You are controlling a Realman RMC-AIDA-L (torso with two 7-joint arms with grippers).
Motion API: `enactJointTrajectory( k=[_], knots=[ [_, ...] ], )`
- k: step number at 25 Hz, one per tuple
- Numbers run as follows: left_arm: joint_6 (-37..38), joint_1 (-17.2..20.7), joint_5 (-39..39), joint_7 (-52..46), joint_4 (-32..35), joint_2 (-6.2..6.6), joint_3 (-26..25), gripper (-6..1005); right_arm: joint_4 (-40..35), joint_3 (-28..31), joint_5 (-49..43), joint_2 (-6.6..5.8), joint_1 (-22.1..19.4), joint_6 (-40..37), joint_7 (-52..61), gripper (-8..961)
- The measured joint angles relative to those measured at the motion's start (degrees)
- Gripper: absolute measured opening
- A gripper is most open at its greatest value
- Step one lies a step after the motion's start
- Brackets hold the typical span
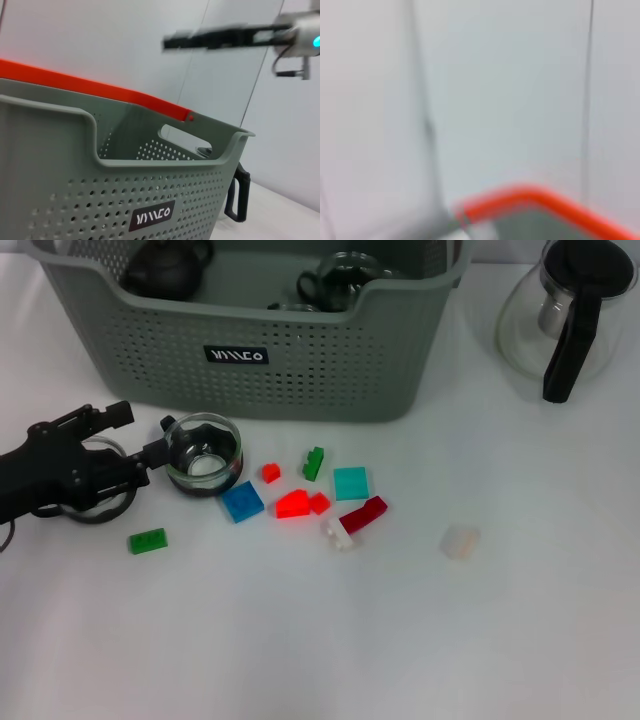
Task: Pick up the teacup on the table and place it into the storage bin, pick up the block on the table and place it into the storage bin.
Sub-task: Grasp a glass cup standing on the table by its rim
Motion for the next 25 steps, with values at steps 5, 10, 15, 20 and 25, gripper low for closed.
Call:
enactJointTrajectory(
  k=[5,10,15,20,25],
  knots=[
    [-0.36,-0.66,-0.02,0.0,0.0,-0.01,0.02,840,5.96,7.17,31.56,-0.32,-10.68,-21.4,-27.84,781],
    [-0.52,-1.3,-0.1,0.0,0.0,0.0,0.01,840,24.8,16.31,38.42,-1.94,-12.59,-44.36,-42.04,773],
    [-0.54,-1.37,-0.11,0.0,0.0,0.19,0.02,840,28.76,16.73,28.93,-3.65,-16.77,-53.53,-47.02,765],
    [-0.57,-1.07,0.22,-1.45,0.17,0.28,0.11,840,25.08,17.58,13.57,-4.21,-19.81,-52.38,-44.73,757],
    [0.53,-1.03,3.69,-9.53,2.6,0.86,0.64,839,24.85,18.11,4.03,-4.58,-20.08,-49.69,-42.91,746]
  ],
)
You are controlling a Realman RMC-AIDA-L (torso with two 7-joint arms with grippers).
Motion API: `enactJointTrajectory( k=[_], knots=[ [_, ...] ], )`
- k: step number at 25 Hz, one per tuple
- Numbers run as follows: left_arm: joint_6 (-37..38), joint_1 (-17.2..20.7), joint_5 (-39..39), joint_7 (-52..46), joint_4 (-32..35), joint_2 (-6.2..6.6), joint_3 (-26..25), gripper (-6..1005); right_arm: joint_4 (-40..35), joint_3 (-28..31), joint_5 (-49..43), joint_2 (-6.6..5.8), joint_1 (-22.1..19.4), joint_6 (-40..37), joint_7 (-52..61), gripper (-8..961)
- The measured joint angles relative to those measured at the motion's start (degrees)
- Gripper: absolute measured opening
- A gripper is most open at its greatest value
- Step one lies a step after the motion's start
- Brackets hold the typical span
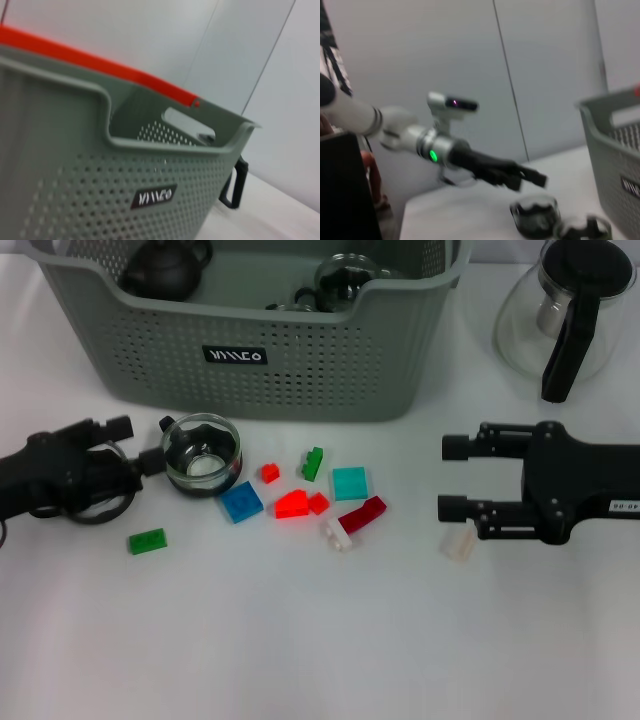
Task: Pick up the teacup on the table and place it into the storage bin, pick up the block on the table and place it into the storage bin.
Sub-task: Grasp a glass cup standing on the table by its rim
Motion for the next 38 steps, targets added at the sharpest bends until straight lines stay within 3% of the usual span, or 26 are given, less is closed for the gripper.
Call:
enactJointTrajectory(
  k=[5,7,12,18,21,25,27,28,29,38],
  knots=[
    [7.95,-0.26,5.07,-8.25,8.29,0.56,0.73,839,0.24,0.85,-1.41,0.05,-0.14,0.83,0.42,741],
    [11.35,-1.12,7.72,-14.22,15.65,0.7,3.21,839,0.26,1.1,-1.51,0.18,-0.02,0.93,0.42,741],
    [13.77,-4.09,13.91,-23.06,30.31,0.93,12.17,839,0.54,1.1,-1.79,0.37,0.49,2.18,0.41,741],
    [16.47,-9.47,22.94,-29.59,39.66,1.15,23.2,839,0.54,1.14,-2.21,0.32,0.47,2.68,0.4,741],
    [15.51,-11.35,27.16,-31.13,41.64,0.0,27.78,839,0.54,1.36,-2.25,0.31,0.32,2.94,0.4,741],
    [11.39,-12.34,33.93,-31.53,44.89,-3.63,33.69,840,0.53,1.67,-2.28,0.48,0.2,3.15,0.06,742],
    [11.39,-12.34,33.93,-31.53,44.89,-3.63,33.69,840,0.52,1.69,-2.3,0.56,0.33,3.24,0.04,742],
    [10.4,-12.33,35.32,-31.56,45.63,-4.56,34.96,840,0.51,1.69,-2.3,0.59,0.42,3.27,0.05,742],
    [7.43,-12.0,39.15,-32.06,48.47,-6.78,38.36,840,0.51,1.69,-2.31,0.63,0.47,3.29,0.06,742],
    [2.79,-9.54,41.49,-38.52,49.54,-7.01,48.78,812,0.46,1.77,-2.33,0.89,0.67,3.39,0.32,742]
  ],
)
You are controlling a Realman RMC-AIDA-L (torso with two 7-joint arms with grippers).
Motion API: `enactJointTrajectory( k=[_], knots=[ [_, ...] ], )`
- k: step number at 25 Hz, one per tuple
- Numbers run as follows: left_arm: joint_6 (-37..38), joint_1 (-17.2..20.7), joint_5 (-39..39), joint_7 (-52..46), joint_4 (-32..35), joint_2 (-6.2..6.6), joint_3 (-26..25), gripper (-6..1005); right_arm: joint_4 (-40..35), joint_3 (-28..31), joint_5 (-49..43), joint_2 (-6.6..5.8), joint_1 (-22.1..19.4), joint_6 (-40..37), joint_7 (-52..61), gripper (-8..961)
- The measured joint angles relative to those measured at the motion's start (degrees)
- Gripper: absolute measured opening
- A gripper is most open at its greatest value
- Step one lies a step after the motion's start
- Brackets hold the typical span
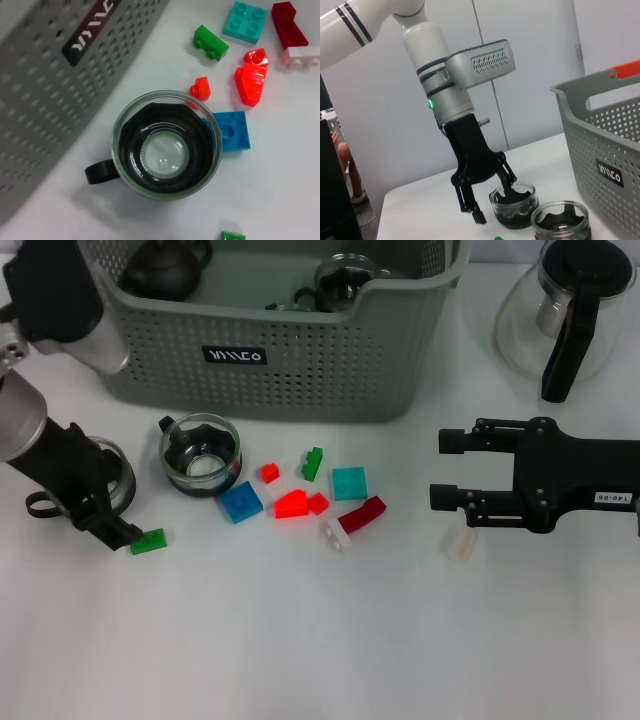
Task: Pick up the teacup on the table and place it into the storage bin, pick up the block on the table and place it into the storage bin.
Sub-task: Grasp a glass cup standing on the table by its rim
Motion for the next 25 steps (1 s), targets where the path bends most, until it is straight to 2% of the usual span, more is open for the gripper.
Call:
enactJointTrajectory(
  k=[4,13,22,25],
  knots=[
    [-2.5,0.65,0.04,-1.16,-1.07,0.03,2.29,775,0.0,0.0,0.13,0.06,0.18,0.02,0.13,742],
    [-4.2,0.69,0.19,-2.33,-3.29,0.22,4.0,725,0.01,-0.01,-0.02,0.03,0.62,0.06,0.3,742],
    [-6.15,0.4,0.24,-3.06,-6.56,1.1,4.36,705,0.01,0.42,0.27,0.01,0.82,0.08,0.41,742],
    [-6.97,-0.6,0.24,-4.98,-9.26,1.93,4.23,699,0.0,0.76,0.3,0.01,0.86,0.07,0.41,742]
  ],
)
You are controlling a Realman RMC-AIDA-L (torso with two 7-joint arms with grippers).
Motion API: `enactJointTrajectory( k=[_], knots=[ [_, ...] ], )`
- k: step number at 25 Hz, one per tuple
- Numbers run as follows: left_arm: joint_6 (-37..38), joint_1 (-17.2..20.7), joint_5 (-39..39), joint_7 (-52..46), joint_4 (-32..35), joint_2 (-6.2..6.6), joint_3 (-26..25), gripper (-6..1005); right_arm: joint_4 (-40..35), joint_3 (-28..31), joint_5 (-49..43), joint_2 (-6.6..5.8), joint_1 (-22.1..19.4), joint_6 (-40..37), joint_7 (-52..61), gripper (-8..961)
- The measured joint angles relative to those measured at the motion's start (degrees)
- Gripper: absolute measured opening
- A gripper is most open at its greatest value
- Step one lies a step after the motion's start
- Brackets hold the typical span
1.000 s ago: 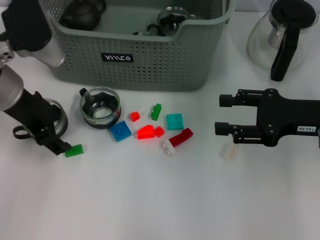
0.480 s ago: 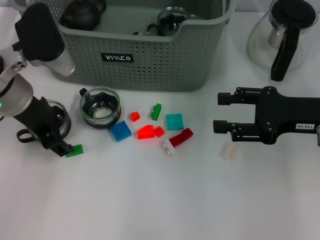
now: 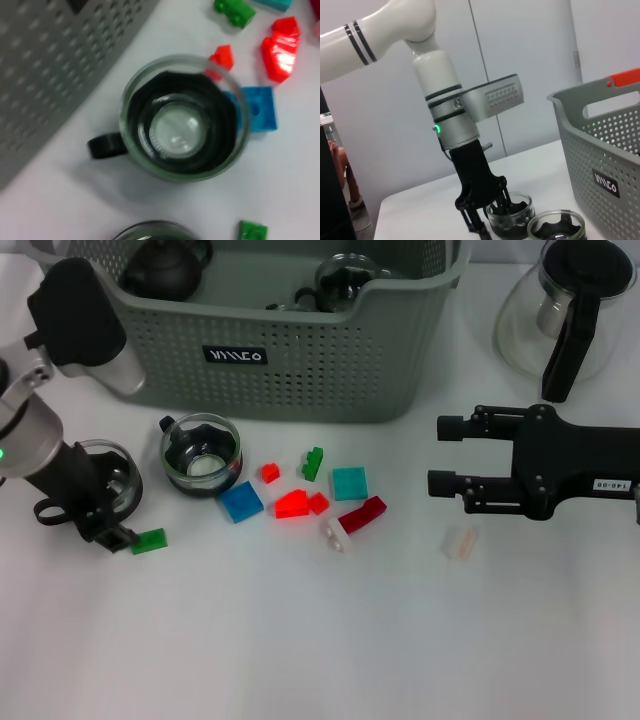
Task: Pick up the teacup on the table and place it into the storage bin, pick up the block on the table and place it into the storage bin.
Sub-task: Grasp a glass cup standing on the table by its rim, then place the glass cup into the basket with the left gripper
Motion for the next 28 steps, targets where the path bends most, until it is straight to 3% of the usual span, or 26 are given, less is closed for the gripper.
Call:
enactJointTrajectory(
  k=[3,16,18,24,26,28],
  knots=[
    [-1.18,-2.1,0.0,-2.29,-4.73,1.43,-0.4,650,0.0,0.02,-0.02,0.0,0.01,0.0,0.0,743],
    [-0.89,-1.99,-0.24,-2.3,-3.08,1.65,-1.21,116,0.0,0.02,-0.21,0.0,0.08,-0.2,0.0,743],
    [1.12,-2.15,-1.02,-0.9,-2.2,1.71,-3.75,39,0.0,0.02,-0.22,0.0,0.08,-0.24,0.0,743],
    [15.36,-6.17,-4.69,8.61,-1.58,2.43,-22.43,32,0.0,0.03,-0.2,0.0,0.07,-0.44,0.0,743],
    [19.18,-6.97,-6.98,11.19,-3.52,3.59,-27.13,29,0.0,0.02,-0.18,0.0,0.07,-0.44,0.0,742],
    [22.02,-7.29,-12.91,12.93,-8.52,6.05,-30.67,29,0.0,0.02,-0.18,0.01,0.07,-0.45,0.0,741]
  ],
)
